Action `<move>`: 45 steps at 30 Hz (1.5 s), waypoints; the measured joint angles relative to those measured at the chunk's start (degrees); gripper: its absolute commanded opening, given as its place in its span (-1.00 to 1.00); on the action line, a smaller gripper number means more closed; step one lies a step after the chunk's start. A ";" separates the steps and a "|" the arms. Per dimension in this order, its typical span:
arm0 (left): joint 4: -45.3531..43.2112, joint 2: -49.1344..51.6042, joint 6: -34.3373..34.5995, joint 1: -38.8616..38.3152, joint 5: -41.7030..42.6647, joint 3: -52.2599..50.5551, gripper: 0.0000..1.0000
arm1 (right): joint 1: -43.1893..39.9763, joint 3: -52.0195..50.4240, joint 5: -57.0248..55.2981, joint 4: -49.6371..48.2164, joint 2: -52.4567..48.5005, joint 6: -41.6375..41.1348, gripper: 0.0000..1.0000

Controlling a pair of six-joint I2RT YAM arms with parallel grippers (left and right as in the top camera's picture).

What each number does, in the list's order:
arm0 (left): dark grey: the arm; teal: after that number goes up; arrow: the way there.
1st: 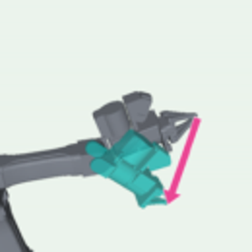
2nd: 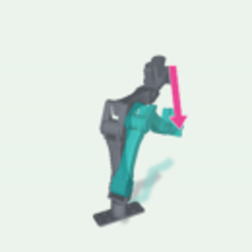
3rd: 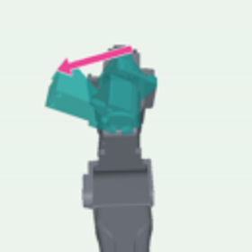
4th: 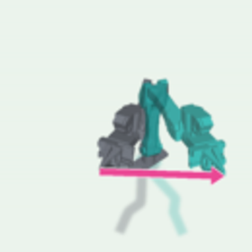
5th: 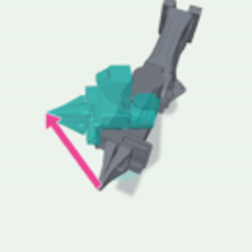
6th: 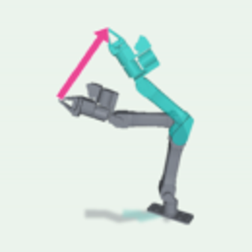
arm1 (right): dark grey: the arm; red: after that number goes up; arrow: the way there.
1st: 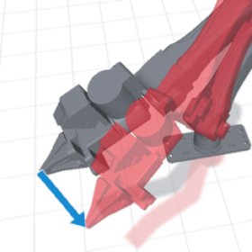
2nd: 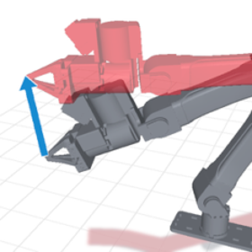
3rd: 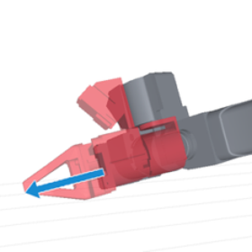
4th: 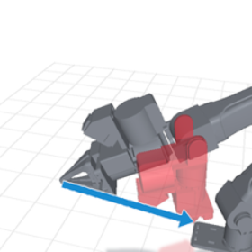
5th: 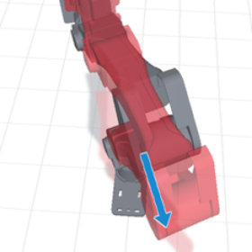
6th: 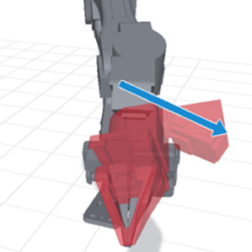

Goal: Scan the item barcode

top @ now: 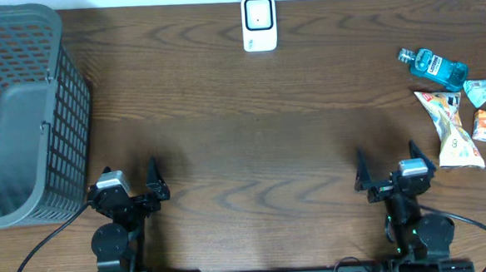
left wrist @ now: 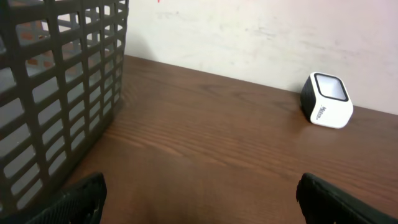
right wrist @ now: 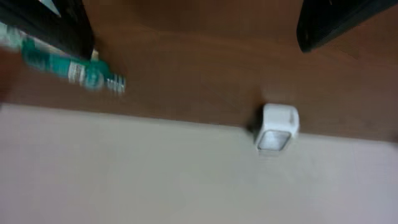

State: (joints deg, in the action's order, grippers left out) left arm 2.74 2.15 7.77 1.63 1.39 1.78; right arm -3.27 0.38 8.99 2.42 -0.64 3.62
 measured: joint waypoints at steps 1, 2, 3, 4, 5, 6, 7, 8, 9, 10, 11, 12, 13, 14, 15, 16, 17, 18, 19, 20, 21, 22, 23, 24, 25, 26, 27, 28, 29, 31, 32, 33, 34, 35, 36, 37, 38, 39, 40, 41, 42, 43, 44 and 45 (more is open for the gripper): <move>-0.02 0.00 0.00 0.00 0.00 0.00 0.95 | 0.02 -0.02 -0.42 1.03 -0.04 0.00 0.99; -0.04 0.00 0.00 0.00 -0.02 0.00 0.96 | 0.04 -0.02 -0.85 1.03 -0.07 0.00 0.98; -0.02 0.00 0.00 0.00 0.00 0.00 0.96 | 0.04 -0.02 -1.01 1.07 -0.02 0.00 0.98; -0.02 0.00 0.00 0.00 0.00 0.00 0.96 | 0.17 -0.02 -1.18 1.07 -0.02 -0.02 0.99; -0.02 0.00 0.00 0.00 0.00 0.00 0.96 | 0.37 -0.02 -1.33 1.07 -0.02 0.00 0.98; -0.02 0.00 0.00 0.00 0.00 0.00 0.96 | 0.66 -0.02 -1.40 1.07 -0.02 -0.02 0.99; -0.02 0.00 0.00 0.00 0.00 0.00 0.96 | 1.05 -0.02 -1.46 1.07 -0.02 -0.02 0.98; -0.02 0.00 0.00 0.00 0.00 0.00 0.96 | 1.38 -0.02 -1.51 1.07 -0.02 -0.02 0.99; -0.02 0.00 0.00 0.00 0.00 0.00 0.96 | 1.68 -0.02 -1.55 1.07 -0.02 0.00 0.98; -0.02 0.00 0.00 0.00 0.00 0.00 0.96 | 1.99 -0.02 -1.57 1.07 -0.02 0.00 0.99; -0.02 0.00 0.00 0.00 0.00 0.00 0.96 | 2.12 -0.02 -1.53 1.07 -0.02 0.00 0.98; -0.02 0.00 0.00 0.00 0.00 0.00 0.96 | 2.08 -0.02 -1.57 1.07 -0.02 0.00 0.99; -0.02 0.00 0.00 0.00 0.00 0.00 0.95 | 2.01 -0.02 -1.57 1.07 -0.02 -0.02 0.98; -0.02 0.00 0.00 0.00 0.00 0.00 0.96 | 2.01 -0.02 -1.64 1.07 -0.02 -0.02 0.99; -0.02 0.00 0.00 0.00 0.00 0.00 0.96 | 2.01 -0.02 -1.68 1.09 -0.02 0.00 0.99; -0.02 0.00 0.00 0.00 0.00 0.00 0.96 | 2.01 -0.02 -1.73 1.09 -0.02 -0.02 0.99; -0.02 0.00 0.00 0.00 0.00 0.00 0.96 | 2.01 -0.02 -1.79 1.09 -0.02 0.00 0.98; -0.02 0.00 0.00 0.00 0.00 0.00 0.96 | 2.01 -0.02 -1.79 1.09 -0.02 -0.02 0.99; -0.02 0.00 0.00 0.00 0.00 0.00 0.96 | 2.01 -0.02 -1.79 1.09 -0.02 -0.02 0.98; -0.02 0.00 0.00 0.00 0.00 0.00 0.96 | 2.01 -0.02 -1.81 1.09 -0.02 0.00 0.99; -0.02 0.00 0.00 0.00 0.00 0.00 0.96 | 2.01 -0.02 -1.81 1.09 -0.02 -0.02 0.98; -0.02 0.00 0.00 0.00 0.00 0.00 0.96 | 2.01 -0.02 -1.81 1.09 -0.02 0.00 0.99; -0.02 0.00 0.00 0.00 0.00 0.00 0.96 | 2.01 -0.02 -1.81 1.07 -0.02 -0.02 0.98; -0.02 0.00 0.00 0.00 0.00 0.00 0.96 | 2.01 -0.02 -1.81 1.09 -0.02 -0.02 0.99; -0.02 0.00 0.00 0.00 0.00 0.00 0.96 | 2.01 -0.02 -1.81 1.09 -0.02 0.00 0.98; -0.02 0.00 0.00 0.00 0.00 0.00 0.96 | 2.01 -0.02 -1.81 1.09 -0.02 -0.02 0.99; -0.02 0.00 0.00 0.00 0.00 0.00 0.96 | 2.01 -0.02 -1.81 1.09 -0.02 -0.02 0.98; -0.02 0.00 0.00 0.00 0.00 0.00 0.96 | 2.01 -0.02 -1.81 1.09 -0.02 -0.02 0.99; -0.02 0.00 0.00 0.00 0.00 0.00 0.95 | 2.01 -0.02 -1.81 1.07 -0.02 -0.02 0.99; -0.02 0.00 0.00 0.00 0.00 0.00 0.96 | 2.01 -0.02 -1.84 1.09 -0.02 -0.02 0.98; -0.02 0.00 0.00 0.00 0.00 0.00 0.96 | 2.01 -0.02 -1.84 1.09 -0.02 0.00 0.99; -0.02 0.00 -0.02 0.00 -0.02 0.00 0.96 | 2.01 -0.02 -1.84 1.09 -0.02 0.00 0.98; -0.02 -0.04 -0.07 0.00 -0.07 0.00 0.96 | 2.01 -0.02 -1.84 1.09 -0.02 -0.02 0.99; -0.04 -0.11 -0.09 0.00 -0.22 0.00 0.95 | 2.01 -0.02 -1.86 1.09 -0.02 0.00 0.98; -0.07 -0.22 -0.09 -0.02 -0.33 0.00 0.96 | 2.01 -0.02 -1.88 1.09 -0.02 -0.02 0.99; -0.20 -0.37 -0.09 -0.02 -0.46 0.00 0.96 | 2.01 -0.02 -1.90 1.09 -0.02 0.00 0.98; -0.31 -0.55 -0.11 -0.02 -0.52 -0.04 0.96 | 2.01 -0.02 -1.95 1.09 -0.02 0.00 0.98; -0.39 -0.70 -0.11 0.00 -0.66 -0.07 0.96 | 2.01 -0.02 -1.97 1.09 -0.02 0.00 0.98; -0.50 -0.94 -0.13 -0.02 -0.81 -0.09 0.96 | 2.01 -0.02 -1.97 1.11 -0.02 0.00 0.98; -0.94 -1.18 -0.22 -0.02 -1.05 -0.17 0.96 | 2.01 -0.02 -1.97 1.11 -0.02 0.00 0.98; -1.64 -1.33 -0.26 -0.02 -1.42 -0.42 0.96 | 2.01 -0.02 -1.97 1.11 -0.02 0.00 0.98; -2.19 -1.42 -0.31 -0.02 -1.70 -0.63 0.96 | 2.01 -0.02 -1.97 1.11 -0.02 -0.02 0.99; -2.86 -1.42 -0.33 -0.02 -1.84 -0.85 0.96 | 2.01 -0.02 -1.97 1.11 -0.02 -0.02 0.99; -3.08 -1.42 -0.37 -0.02 -1.97 -0.92 0.96 | 2.01 -0.02 -1.97 1.11 -0.02 0.00 0.99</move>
State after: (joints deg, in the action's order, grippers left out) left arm -0.34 0.73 7.40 1.61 -0.58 0.86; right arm -1.26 0.36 7.03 3.53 -0.67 3.62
